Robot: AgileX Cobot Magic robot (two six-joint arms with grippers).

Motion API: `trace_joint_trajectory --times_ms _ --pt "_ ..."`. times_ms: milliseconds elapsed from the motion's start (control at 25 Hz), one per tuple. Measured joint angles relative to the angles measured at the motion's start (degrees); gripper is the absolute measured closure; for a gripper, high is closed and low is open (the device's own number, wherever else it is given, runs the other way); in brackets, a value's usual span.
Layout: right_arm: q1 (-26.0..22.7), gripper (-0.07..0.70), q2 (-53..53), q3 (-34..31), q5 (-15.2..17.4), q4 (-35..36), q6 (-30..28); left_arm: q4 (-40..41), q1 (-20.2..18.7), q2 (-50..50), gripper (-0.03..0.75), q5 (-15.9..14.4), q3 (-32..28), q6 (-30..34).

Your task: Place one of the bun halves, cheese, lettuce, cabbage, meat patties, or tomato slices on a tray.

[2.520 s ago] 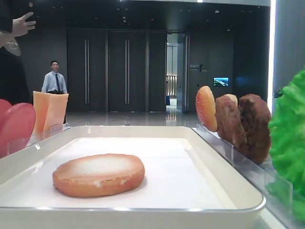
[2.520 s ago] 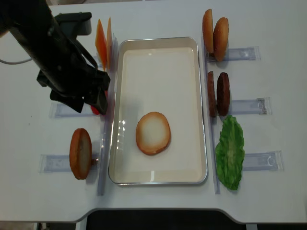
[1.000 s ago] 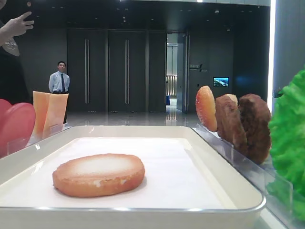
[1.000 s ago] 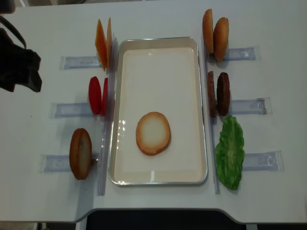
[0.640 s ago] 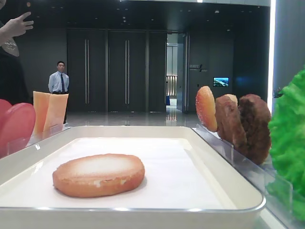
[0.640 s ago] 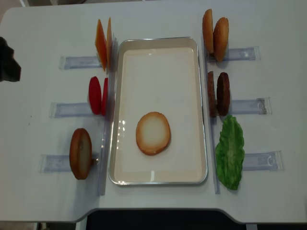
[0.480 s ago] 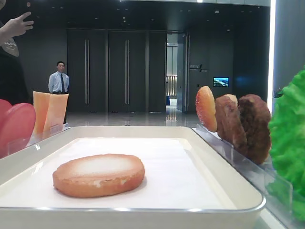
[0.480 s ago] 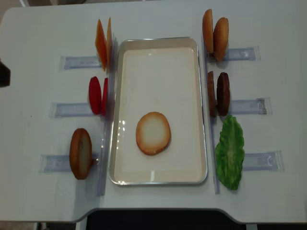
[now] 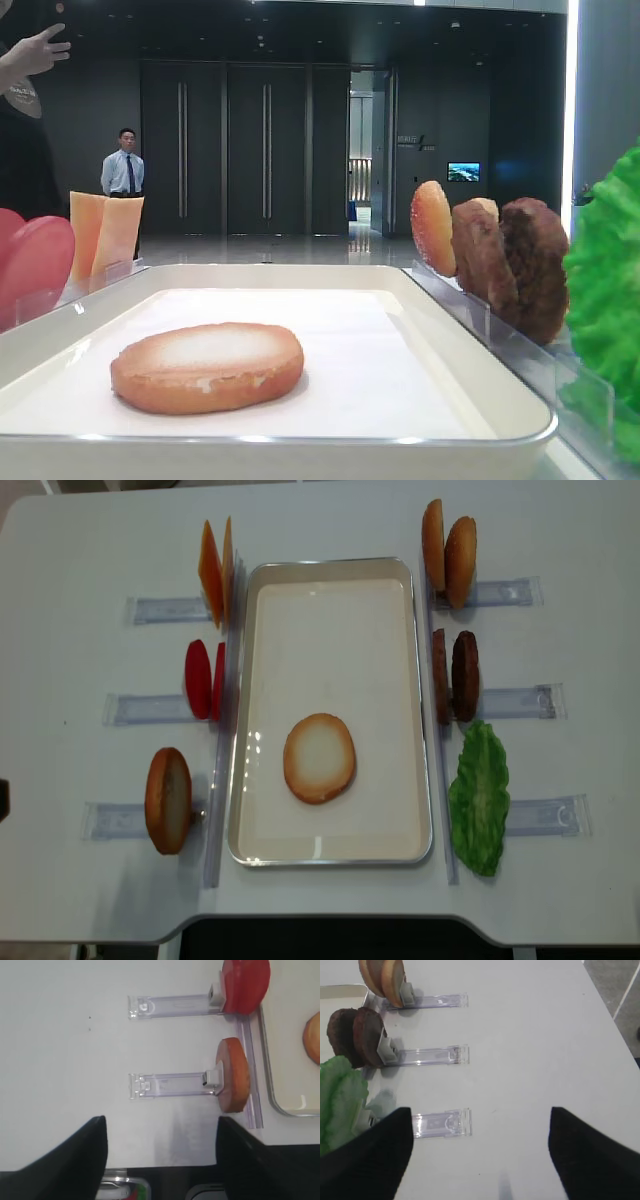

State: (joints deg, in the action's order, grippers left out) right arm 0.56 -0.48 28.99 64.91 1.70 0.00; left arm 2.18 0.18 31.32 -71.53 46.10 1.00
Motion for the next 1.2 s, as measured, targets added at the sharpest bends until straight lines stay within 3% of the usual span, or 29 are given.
trace_joint_trajectory --times_ms 560,840,1000,1200 --pt "0.0 0.100 0.0 0.0 0.0 0.0 0.0 -3.0 0.0 -22.5 0.199 -0.7 -11.9 2.5" --pt "0.0 0.100 0.0 0.0 0.0 0.0 0.0 -4.2 0.0 -28.4 0.199 2.5 -16.8 2.6" --pt "0.0 0.100 0.0 0.0 0.0 0.0 0.0 -4.3 0.0 -31.4 0.199 6.5 -18.3 2.6" --pt "0.0 0.100 0.0 0.0 0.0 0.0 0.0 -4.3 0.0 -32.2 0.199 7.3 -18.8 2.6"
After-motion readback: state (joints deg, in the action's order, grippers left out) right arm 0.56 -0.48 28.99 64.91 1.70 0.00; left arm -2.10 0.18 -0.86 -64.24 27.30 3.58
